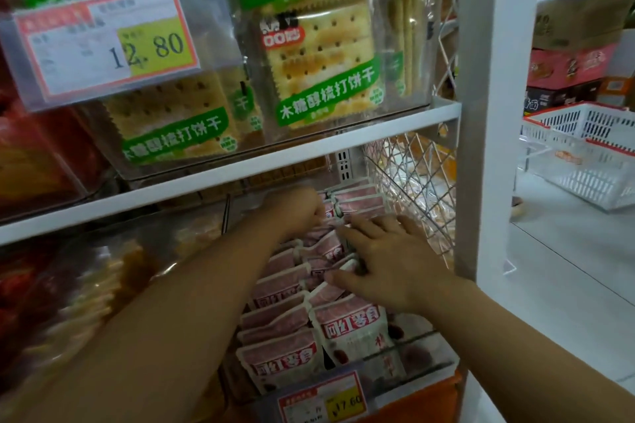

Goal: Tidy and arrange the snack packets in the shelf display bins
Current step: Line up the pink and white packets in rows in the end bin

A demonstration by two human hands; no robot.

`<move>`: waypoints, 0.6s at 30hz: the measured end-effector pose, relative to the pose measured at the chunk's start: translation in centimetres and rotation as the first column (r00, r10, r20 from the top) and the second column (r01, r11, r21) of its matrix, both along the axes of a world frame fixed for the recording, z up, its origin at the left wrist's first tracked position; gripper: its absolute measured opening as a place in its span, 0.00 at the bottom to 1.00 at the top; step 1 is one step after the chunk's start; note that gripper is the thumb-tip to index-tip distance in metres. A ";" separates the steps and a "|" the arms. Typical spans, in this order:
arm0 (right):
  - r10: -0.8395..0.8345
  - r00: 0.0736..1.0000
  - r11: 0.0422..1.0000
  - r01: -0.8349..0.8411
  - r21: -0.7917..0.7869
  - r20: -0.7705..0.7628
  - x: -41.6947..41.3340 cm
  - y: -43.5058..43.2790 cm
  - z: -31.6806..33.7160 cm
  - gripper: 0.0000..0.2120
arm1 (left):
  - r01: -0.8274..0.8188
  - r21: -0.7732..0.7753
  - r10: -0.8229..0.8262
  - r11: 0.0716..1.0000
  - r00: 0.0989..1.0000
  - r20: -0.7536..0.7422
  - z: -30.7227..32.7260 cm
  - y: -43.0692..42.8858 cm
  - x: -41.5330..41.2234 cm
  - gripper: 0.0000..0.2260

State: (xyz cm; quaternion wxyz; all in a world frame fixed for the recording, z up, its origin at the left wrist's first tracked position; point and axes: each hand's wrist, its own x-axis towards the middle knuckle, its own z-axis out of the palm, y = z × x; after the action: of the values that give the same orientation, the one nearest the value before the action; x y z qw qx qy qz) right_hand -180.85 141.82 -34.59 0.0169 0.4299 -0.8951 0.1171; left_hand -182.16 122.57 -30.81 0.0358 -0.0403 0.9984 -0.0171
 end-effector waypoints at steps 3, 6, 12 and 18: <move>0.004 0.999 1.000 -0.004 0.014 0.038 -0.3 -0.3 0.1 0.39 | 0.007 -0.101 -0.016 0.995 0.995 -0.094 -1.1 0.2 0.1 0.08; 0.014 0.997 1.000 -0.015 0.020 0.077 -0.3 -0.4 0.3 0.37 | 0.015 -0.066 -0.026 0.998 0.985 -0.172 -1.6 0.1 0.0 0.04; 0.007 0.996 1.000 -0.007 0.002 0.090 0.0 -0.2 0.4 0.36 | 0.082 0.131 -0.067 0.988 0.991 -0.112 -1.5 0.8 -0.4 0.04; 0.014 0.996 0.999 -0.016 0.029 0.084 0.0 -0.1 0.5 0.36 | 0.095 0.419 0.015 0.903 0.968 -0.252 -0.9 -1.0 1.6 0.10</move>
State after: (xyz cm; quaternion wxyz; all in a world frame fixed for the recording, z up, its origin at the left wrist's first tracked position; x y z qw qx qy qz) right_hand -180.86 141.71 -34.09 -0.0278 0.4315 -0.8934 0.1218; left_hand -180.55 121.62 -31.74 -0.0823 -0.0128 0.9749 0.2066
